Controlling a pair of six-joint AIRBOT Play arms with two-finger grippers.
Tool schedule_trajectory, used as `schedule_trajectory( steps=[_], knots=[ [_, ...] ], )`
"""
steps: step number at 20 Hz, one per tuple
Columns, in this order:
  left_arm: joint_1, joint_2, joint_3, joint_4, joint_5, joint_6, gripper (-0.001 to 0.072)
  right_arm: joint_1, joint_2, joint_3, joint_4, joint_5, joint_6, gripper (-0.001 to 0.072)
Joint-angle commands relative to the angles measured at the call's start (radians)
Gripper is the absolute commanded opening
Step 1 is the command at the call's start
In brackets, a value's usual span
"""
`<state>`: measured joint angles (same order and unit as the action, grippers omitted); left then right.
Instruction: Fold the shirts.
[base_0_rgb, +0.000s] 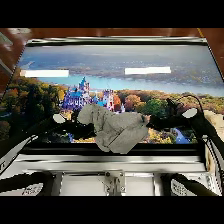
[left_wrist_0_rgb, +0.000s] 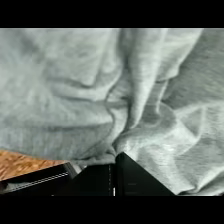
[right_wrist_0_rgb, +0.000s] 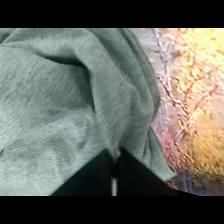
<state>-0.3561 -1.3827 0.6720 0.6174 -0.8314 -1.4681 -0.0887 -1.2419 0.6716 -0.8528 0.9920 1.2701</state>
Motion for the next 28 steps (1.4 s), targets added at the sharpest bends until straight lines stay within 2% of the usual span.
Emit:
schedule_trajectory(
  steps=[1,3,5,6,11,13,18,21,25,28],
  knots=[
    [0.008,0.070,0.051,0.029,-0.003,0.047,0.0030,0.039,0.018,0.013,0.000,-0.060,-0.032,0.0061],
    [0.026,0.181,0.125,0.180,-0.007,0.024,0.0030,0.025,0.089,0.068,-0.030,-0.035,-0.079,0.0061],
    [0.070,0.314,0.230,0.348,-0.010,-0.041,0.0030,0.006,0.193,0.158,-0.066,-0.025,-0.120,0.0061],
    [0.096,0.381,0.295,0.398,-0.010,-0.040,0.0030,-0.006,0.252,0.215,-0.062,-0.040,-0.124,0.0061],
    [0.196,0.580,0.680,0.468,0.019,-0.036,0.0030,-0.026,0.490,0.540,0.043,-0.286,-0.124,0.0060],
    [0.202,0.597,0.809,0.468,0.032,0.006,0.0031,-0.026,0.530,0.641,0.056,-0.296,-0.124,0.0060],
    [0.198,0.599,0.918,0.467,0.001,0.043,0.0032,-0.026,0.555,0.742,0.064,-0.182,-0.116,0.0061],
    [0.199,0.591,0.910,0.481,-0.172,0.127,0.0031,-0.026,0.555,0.750,0.058,-0.105,-0.111,0.0060],
    [0.199,0.587,0.829,0.633,-0.392,0.129,0.0031,-0.026,0.551,0.750,-0.060,0.075,-0.091,0.0061],
    [0.198,0.587,0.677,0.625,-0.426,0.094,0.0031,-0.026,0.502,0.730,-0.183,0.254,-0.001,0.0060]
  ],
)
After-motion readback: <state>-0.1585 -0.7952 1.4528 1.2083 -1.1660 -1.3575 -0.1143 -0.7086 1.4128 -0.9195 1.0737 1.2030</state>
